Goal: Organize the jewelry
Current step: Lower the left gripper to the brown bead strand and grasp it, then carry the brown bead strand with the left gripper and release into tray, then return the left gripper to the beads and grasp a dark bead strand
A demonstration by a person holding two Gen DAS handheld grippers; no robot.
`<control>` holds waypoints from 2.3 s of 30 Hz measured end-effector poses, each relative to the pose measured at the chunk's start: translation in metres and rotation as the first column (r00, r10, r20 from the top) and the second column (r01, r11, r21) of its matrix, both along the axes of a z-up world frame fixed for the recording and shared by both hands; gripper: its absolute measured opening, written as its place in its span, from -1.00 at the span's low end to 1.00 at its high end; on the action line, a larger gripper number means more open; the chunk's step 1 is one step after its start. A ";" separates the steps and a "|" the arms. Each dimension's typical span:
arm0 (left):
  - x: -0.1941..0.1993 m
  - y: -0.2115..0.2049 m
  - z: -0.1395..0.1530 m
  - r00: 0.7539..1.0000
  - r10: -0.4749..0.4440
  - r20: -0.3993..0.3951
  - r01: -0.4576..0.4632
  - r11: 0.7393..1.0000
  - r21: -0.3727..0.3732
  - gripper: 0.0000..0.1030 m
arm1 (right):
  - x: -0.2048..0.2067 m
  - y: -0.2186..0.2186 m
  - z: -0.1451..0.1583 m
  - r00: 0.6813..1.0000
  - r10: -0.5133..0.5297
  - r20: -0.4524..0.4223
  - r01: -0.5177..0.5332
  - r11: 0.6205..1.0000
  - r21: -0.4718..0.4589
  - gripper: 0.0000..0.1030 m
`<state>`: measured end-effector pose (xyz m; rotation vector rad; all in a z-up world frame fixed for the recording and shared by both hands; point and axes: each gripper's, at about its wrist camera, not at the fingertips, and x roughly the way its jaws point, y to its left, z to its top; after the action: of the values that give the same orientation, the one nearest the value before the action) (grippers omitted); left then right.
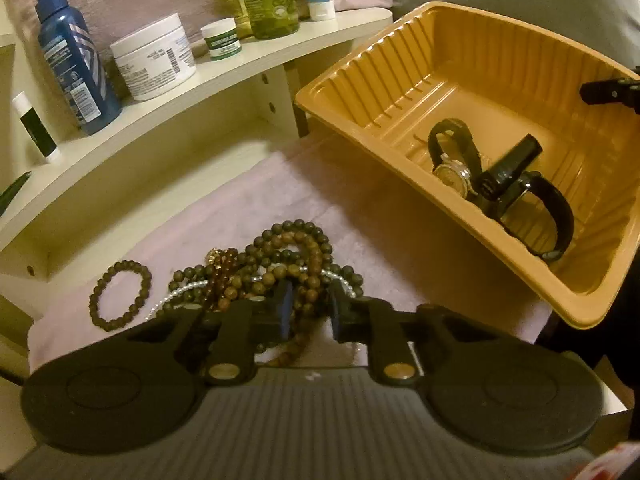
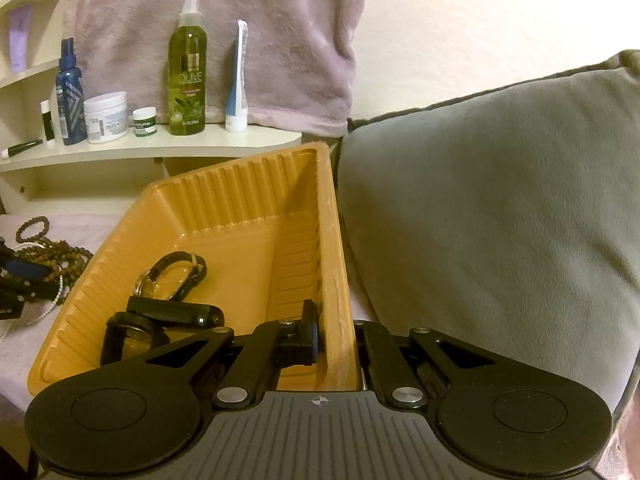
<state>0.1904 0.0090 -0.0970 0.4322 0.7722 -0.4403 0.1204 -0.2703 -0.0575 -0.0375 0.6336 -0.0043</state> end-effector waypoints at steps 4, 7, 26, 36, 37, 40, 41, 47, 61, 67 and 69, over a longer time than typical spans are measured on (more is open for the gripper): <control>-0.005 0.004 0.012 1.000 -0.002 0.003 0.002 1.000 -0.011 -0.89 | 0.000 0.000 0.000 1.000 -0.002 0.002 0.002 1.000 0.002 -0.93; -0.008 0.013 0.026 1.000 0.010 0.014 -0.010 0.999 -0.052 -0.89 | 0.000 0.000 0.000 1.000 0.000 0.005 0.000 1.000 0.000 -0.93; -0.017 0.051 0.189 0.959 0.114 0.260 -0.019 0.940 -0.340 -0.90 | -0.008 0.005 0.008 0.999 0.017 0.040 -0.017 1.000 0.005 -0.94; -0.019 0.006 0.214 0.955 0.022 0.296 0.088 0.932 -0.353 -0.90 | -0.007 0.005 0.008 0.999 0.016 0.041 -0.017 1.000 0.008 -0.94; -0.018 0.000 0.214 0.955 0.009 0.297 0.101 0.929 -0.355 -0.90 | -0.007 0.005 0.008 0.999 0.017 0.041 -0.017 1.000 0.009 -0.94; -0.015 -0.022 0.214 0.954 -0.030 0.297 0.145 0.916 -0.374 -0.90 | -0.007 0.005 0.008 0.999 0.017 0.041 -0.017 1.000 0.011 -0.94; -0.014 -0.029 0.215 0.954 -0.043 0.296 0.160 0.910 -0.383 -0.90 | -0.007 0.005 0.008 0.999 0.017 0.041 -0.017 1.000 0.010 -0.94; -0.007 -0.068 0.202 0.960 -0.107 0.259 0.209 0.889 -0.407 -0.90 | -0.006 0.004 0.007 0.999 0.013 0.042 -0.014 1.000 0.016 -0.94; 0.022 -0.091 0.111 0.995 -0.093 0.048 0.104 0.908 -0.405 -0.53 | -0.003 0.001 0.003 1.000 0.007 0.028 -0.007 1.000 0.021 -0.94; 0.020 -0.030 0.121 0.995 0.068 0.070 -0.034 0.913 -0.406 -0.52 | -0.002 0.001 0.003 1.000 0.007 0.028 -0.007 1.000 0.022 -0.94; 0.021 -0.001 0.122 0.986 0.144 0.079 -0.102 0.914 -0.393 -0.52 | -0.002 0.001 0.003 1.000 0.008 0.029 -0.009 1.000 0.023 -0.94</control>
<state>0.2114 0.0077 0.0253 0.0339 0.5861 -0.4361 0.1185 -0.2693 -0.0544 -0.0174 0.6045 0.0107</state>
